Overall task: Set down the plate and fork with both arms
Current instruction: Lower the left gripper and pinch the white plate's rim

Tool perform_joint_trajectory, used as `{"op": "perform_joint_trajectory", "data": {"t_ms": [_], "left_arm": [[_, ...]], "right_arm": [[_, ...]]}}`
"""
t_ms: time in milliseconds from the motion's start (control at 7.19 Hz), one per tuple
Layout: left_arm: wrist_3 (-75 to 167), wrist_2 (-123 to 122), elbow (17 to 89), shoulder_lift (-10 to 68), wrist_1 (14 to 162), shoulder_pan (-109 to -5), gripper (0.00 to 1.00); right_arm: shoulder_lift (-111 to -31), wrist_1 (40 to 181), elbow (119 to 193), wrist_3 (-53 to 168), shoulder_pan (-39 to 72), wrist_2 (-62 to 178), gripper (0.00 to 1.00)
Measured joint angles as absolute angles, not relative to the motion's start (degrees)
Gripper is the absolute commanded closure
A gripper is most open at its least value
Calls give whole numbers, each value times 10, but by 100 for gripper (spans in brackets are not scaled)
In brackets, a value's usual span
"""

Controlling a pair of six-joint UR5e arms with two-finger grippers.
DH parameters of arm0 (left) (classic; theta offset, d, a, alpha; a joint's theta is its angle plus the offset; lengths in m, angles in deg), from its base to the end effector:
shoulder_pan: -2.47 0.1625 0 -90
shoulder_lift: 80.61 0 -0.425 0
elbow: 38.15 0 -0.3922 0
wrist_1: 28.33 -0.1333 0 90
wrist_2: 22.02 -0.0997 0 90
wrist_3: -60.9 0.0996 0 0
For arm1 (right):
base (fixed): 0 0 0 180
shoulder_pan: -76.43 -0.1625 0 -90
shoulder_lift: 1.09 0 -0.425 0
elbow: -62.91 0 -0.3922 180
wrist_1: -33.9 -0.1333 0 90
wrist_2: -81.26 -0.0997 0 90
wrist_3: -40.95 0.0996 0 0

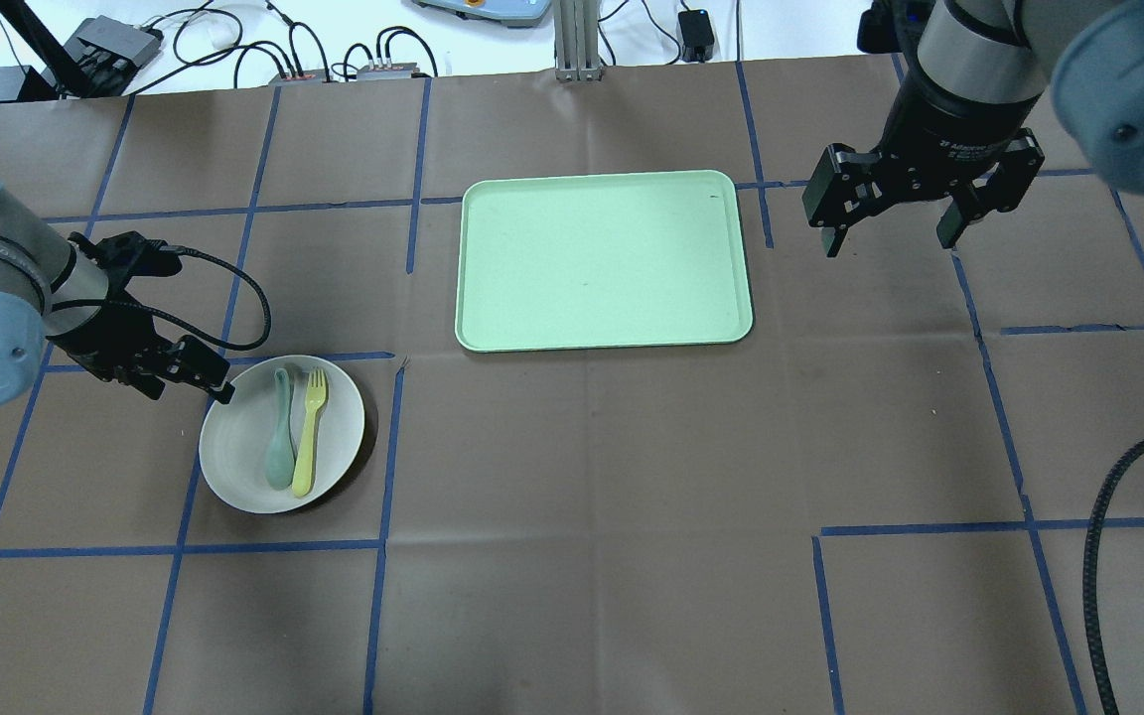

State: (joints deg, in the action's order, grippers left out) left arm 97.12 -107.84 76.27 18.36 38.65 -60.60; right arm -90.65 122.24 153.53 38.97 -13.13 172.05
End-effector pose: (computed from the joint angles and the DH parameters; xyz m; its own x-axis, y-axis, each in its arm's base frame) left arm 0.0893 -0.4862 0.2508 -0.9758 0.1444 0.1642 0.1625 0.9813 0.1029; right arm 0.1282 -0.4913 0.4760 -0.9995 -0.0275 0.0121 -0.0269 0.9985 0.0479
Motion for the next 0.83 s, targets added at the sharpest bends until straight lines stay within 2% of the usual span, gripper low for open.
{"op": "perform_joint_trajectory", "data": {"t_ms": [556, 695, 834], "left_arm": [[1015, -1035, 765, 250, 367, -560, 16], [1024, -1032, 765, 258, 366, -557, 29], [1031, -1030, 765, 264, 366, -556, 36]], "right_arm": [[-907, 1221, 1535, 390, -131, 1721, 0], [-907, 1221, 1535, 390, -131, 1721, 0], [-907, 1221, 1535, 390, -131, 1721, 0]]}}
